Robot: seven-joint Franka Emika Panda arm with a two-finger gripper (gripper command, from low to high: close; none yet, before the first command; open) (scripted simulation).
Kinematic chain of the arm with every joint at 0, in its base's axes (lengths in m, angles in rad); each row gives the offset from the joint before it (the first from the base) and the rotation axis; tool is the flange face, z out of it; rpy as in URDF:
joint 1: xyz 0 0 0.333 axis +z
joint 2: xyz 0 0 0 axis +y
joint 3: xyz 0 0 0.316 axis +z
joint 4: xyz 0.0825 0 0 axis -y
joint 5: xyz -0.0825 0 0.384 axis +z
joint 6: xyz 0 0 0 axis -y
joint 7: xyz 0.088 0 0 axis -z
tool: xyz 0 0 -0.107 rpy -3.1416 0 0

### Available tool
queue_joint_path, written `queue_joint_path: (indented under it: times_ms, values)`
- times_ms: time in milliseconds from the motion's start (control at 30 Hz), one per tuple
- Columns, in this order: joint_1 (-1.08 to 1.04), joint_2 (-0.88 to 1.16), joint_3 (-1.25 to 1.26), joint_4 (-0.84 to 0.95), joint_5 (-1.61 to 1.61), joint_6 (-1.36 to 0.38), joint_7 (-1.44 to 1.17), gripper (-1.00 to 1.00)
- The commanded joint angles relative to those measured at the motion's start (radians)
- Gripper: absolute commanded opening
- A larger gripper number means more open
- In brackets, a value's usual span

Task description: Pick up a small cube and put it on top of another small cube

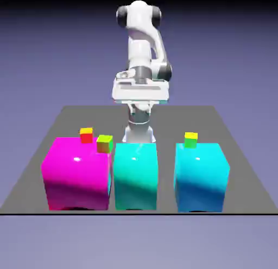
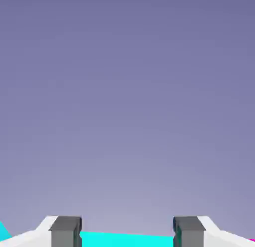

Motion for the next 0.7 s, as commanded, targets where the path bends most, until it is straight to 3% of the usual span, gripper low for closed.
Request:
queue_joint_path:
  times_ms: [0, 667]
  values:
    - [-0.016, -0.009, 0.036, 0.011, 0.002, -0.013, -0.020, 0.00]
    - [-0.332, -0.180, 0.761, 0.226, 0.047, -0.276, -0.422, 0.00]
